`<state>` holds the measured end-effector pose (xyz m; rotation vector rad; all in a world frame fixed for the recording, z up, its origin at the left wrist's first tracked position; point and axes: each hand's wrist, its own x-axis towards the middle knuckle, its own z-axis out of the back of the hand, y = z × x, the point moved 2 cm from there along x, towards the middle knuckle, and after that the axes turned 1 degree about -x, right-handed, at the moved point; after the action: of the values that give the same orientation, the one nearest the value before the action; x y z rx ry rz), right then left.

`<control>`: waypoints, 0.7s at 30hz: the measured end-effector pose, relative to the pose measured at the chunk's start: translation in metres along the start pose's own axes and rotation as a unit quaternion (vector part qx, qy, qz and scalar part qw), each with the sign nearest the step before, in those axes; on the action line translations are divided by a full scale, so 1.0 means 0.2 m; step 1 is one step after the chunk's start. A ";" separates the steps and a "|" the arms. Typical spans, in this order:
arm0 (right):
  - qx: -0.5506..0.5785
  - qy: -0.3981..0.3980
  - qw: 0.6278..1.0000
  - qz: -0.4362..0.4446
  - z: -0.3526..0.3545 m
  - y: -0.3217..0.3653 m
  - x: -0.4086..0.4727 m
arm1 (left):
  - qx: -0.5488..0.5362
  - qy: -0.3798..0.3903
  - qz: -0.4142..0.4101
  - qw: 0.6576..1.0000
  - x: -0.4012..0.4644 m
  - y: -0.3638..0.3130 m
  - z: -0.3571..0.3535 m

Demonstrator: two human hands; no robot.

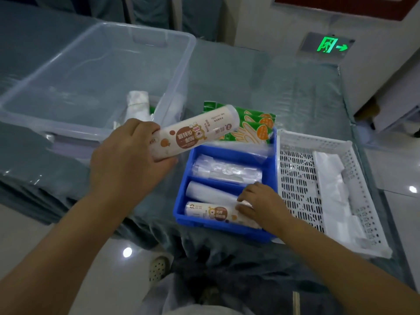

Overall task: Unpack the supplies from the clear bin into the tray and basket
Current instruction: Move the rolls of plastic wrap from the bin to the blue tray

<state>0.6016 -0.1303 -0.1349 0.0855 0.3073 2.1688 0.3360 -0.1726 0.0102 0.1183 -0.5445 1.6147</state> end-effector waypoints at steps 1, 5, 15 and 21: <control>-0.002 -0.001 1.000 0.007 -0.01 0.02 0.04 | 0.002 -0.004 0.003 1.000 0.00 0.00 0.01; -0.060 0.033 0.996 0.052 -0.11 0.10 0.12 | 0.013 -0.017 0.008 1.000 0.00 0.04 0.04; -0.096 0.060 0.991 0.076 -0.10 0.31 0.41 | 0.015 -0.003 0.003 1.000 0.04 0.16 0.03; -0.190 0.056 0.978 0.067 -0.12 0.38 0.48 | 0.008 -0.009 0.008 1.000 0.05 0.19 0.03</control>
<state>0.4817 -0.0995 -0.1442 -0.2392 -0.0545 2.3324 0.2974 -0.1675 0.0088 0.1394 -0.5479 1.6358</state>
